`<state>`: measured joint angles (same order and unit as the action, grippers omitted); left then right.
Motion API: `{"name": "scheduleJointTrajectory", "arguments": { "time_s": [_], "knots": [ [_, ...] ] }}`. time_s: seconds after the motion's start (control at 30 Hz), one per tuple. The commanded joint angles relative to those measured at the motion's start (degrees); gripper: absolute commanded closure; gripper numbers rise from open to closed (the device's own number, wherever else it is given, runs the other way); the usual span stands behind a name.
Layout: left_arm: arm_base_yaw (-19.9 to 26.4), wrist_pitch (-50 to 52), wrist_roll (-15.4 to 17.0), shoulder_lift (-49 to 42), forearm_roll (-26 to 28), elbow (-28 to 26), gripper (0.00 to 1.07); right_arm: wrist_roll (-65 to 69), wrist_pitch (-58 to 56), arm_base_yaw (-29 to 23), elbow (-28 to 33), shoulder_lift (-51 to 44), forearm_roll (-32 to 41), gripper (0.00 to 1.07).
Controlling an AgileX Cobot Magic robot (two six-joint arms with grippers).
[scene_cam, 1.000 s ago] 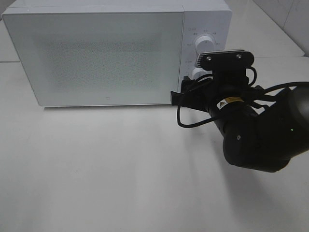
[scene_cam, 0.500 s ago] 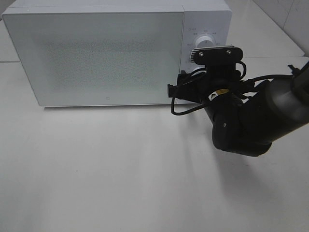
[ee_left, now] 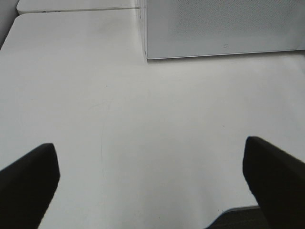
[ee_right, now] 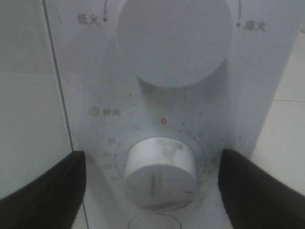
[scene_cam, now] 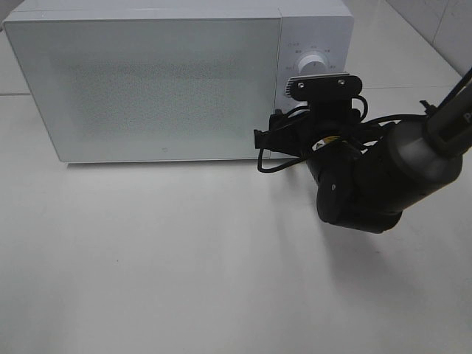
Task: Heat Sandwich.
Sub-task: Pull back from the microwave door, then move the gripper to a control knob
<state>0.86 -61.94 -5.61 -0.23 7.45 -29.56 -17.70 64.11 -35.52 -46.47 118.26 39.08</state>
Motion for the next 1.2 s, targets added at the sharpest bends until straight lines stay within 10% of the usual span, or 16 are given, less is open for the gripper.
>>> {"name": "scheduleJointTrajectory", "arguments": {
  "time_s": [0.03, 0.6, 1.2],
  "knots": [
    [0.2, 0.6, 0.4, -1.1, 0.4, 0.1, 0.06, -0.6, 0.7, 0.2, -0.5, 0.1, -1.0, 0.38],
    [0.2, 0.6, 0.4, -1.1, 0.4, 0.1, 0.06, -0.5, 1.3, 0.1, -0.5, 0.1, -0.9, 1.07],
    [0.2, 0.6, 0.4, -1.1, 0.4, 0.1, 0.06, -0.2, 1.7, 0.1, -0.5, 0.1, -0.9, 1.01]
  ]
}}
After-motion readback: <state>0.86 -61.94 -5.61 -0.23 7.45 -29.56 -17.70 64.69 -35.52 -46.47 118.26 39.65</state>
